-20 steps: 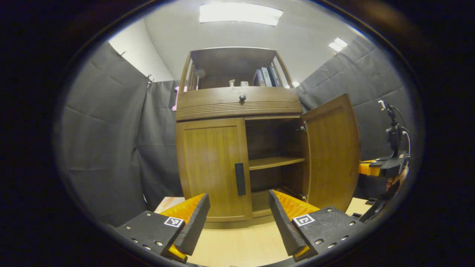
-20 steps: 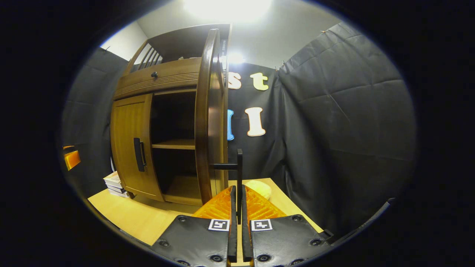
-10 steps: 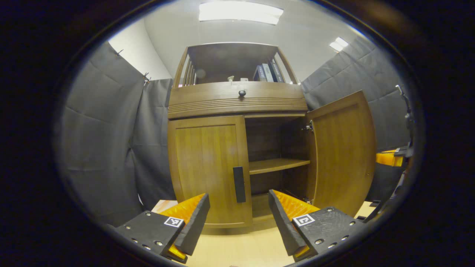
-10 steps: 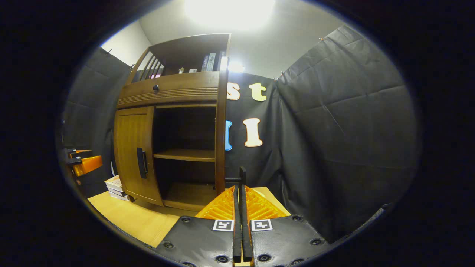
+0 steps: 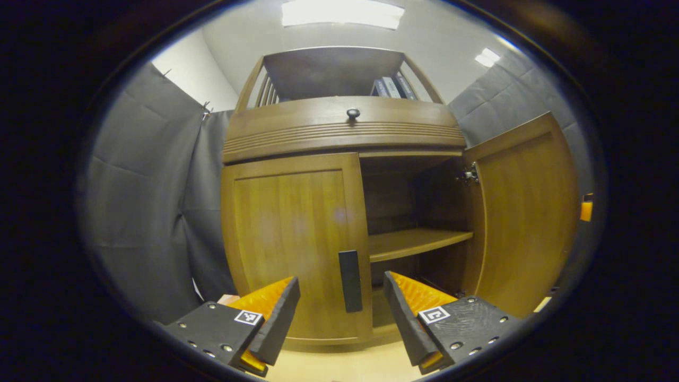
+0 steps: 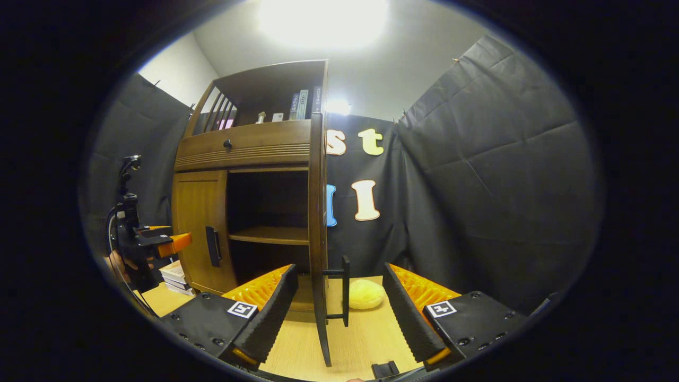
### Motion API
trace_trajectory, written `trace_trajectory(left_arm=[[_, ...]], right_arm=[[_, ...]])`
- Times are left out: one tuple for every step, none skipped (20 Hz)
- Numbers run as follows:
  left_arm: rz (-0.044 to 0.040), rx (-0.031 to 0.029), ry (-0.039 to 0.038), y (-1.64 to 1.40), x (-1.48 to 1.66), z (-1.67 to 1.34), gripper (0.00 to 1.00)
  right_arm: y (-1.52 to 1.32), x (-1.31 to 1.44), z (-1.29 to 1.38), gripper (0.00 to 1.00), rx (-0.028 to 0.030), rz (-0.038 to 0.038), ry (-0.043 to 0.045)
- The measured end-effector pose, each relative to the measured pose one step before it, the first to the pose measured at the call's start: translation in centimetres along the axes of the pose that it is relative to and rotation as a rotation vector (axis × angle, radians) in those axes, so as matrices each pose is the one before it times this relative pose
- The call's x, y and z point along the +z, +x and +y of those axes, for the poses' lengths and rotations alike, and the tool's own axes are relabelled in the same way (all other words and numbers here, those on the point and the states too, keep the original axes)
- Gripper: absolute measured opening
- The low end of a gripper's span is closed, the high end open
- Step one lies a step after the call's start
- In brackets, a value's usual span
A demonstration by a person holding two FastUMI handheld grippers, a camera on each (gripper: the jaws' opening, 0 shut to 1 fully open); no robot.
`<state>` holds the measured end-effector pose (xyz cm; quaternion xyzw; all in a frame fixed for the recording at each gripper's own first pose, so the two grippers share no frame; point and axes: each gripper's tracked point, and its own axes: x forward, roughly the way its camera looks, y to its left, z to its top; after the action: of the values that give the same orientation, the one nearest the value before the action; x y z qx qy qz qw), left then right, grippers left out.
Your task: Open the right door of the double-door shoe cabinet with the right hand, and open the left door with the left hand.
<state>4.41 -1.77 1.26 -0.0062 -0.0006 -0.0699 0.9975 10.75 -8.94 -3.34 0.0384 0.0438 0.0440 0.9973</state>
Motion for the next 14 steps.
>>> trace_trajectory(left_arm=[[0.00488,-0.00021,-0.00066,0.067,-0.095,-0.041,0.93],[0.00235,0.00027,-0.00100,0.125,-0.145,0.012,0.93],[0.00563,0.00015,-0.00036,0.114,-0.130,-0.039,0.93],[0.00570,0.00146,-0.00069,0.038,-0.169,0.055,0.93],[0.00549,0.00369,-0.00052,0.039,-0.072,0.029,0.93],[0.00278,0.00185,-0.00289,0.100,-0.105,0.016,0.93],[0.00422,0.00259,-0.00125,0.163,-0.126,0.023,0.93],[0.00696,0.00357,-0.00081,0.090,-0.219,0.113,0.93],[0.01087,0.00316,-0.00277,-0.021,-0.182,0.040,0.93],[0.01229,0.00229,-0.00479,-0.103,-0.217,0.016,0.93],[0.01230,0.00266,-0.00478,-0.028,-0.176,0.013,0.93],[0.01615,0.00571,-0.00340,0.048,-0.262,0.050,0.93],[0.01444,0.00416,-0.00232,0.013,-0.140,0.019,0.93],[0.01113,0.00098,-0.00422,0.022,-0.101,0.019,0.93]], right_arm=[[0.118,-0.021,-0.399,0.96,-0.01036,0.00279,-0.00197],[0.164,-0.163,-0.429,0.96,-0.00679,0.00491,-0.00052],[0.066,-0.162,-0.292,0.96,-0.00676,0.00633,0.00168],[0.029,-0.180,-0.286,0.96,-0.00499,0.00616,0.00251],[0.068,-0.034,-0.213,0.96,-0.00233,0.00334,0.00110],[-0.023,0.027,-0.202,0.96,-0.00348,0.00020,-0.00154],[-0.023,0.080,-0.120,0.96,-0.00234,-0.00002,-0.00323],[0.052,-0.078,-0.012,1.00,0.00014,0.00066,-0.00316],[0.088,-0.093,-0.052,1.00,0.00105,0.00335,-0.00284],[0.091,-0.273,-0.049,0.96,0.00017,0.00525,-0.00105],[0.174,-0.141,0.141,0.96,0.00328,0.00661,0.00029],[0.058,-0.086,-0.038,0.96,0.00137,0.00071,-0.00040],[0.119,-0.203,-0.094,0.93,-0.00251,0.00565,-0.00154],[0.092,-0.254,-0.035,0.92,-0.00063,0.00501,0.00187]])
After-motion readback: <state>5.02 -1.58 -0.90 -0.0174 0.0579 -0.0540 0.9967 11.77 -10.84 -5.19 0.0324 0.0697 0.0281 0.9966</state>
